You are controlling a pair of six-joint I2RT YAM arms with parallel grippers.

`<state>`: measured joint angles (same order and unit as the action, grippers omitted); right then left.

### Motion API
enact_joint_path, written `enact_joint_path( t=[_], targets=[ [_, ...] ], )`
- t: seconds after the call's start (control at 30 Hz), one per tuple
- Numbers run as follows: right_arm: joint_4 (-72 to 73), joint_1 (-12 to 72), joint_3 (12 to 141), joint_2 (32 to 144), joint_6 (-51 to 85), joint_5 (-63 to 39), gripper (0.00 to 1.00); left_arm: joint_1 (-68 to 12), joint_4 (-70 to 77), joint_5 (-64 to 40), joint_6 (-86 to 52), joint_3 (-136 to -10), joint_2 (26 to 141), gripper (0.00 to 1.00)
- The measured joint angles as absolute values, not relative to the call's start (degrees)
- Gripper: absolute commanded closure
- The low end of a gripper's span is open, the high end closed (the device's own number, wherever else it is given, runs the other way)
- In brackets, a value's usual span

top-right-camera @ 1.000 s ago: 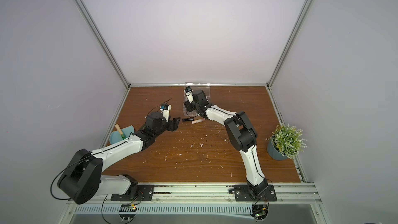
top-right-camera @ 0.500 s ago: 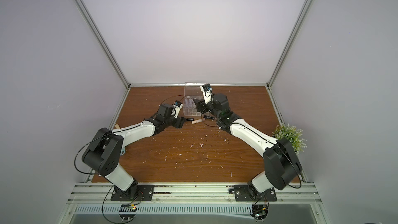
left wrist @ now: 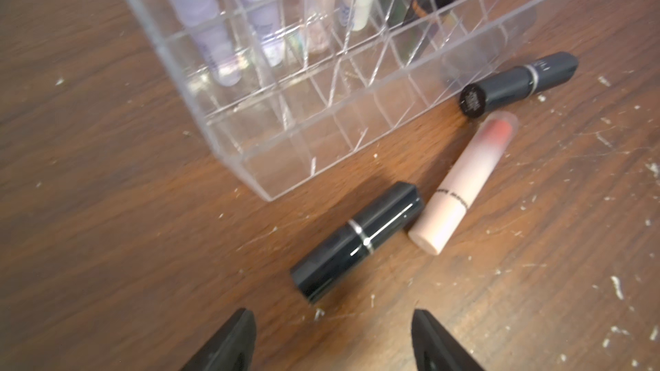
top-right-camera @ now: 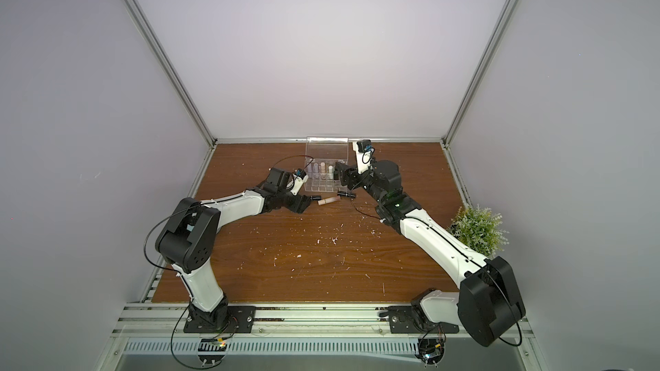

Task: Arrange the lipsticks in the organizer
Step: Pick up the lipstick at the center of the board.

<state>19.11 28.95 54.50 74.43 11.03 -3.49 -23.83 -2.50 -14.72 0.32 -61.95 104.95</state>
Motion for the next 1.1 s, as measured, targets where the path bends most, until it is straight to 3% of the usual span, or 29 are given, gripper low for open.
enact_joint_path(
  t=[0.9, 1.1],
  targets=[
    [19.1, 25.1, 53.6, 73.1, 13.7, -6.8, 0.27, -24.4, -8.0, -19.9, 1.8, -67.5, 110.9, 0.39],
    [19.1, 24.9, 53.6, 73.0, 14.0, -7.7, 0.28, -24.6, -8.5, -19.4, 1.8, -68.5, 111.5, 0.50]
  ],
)
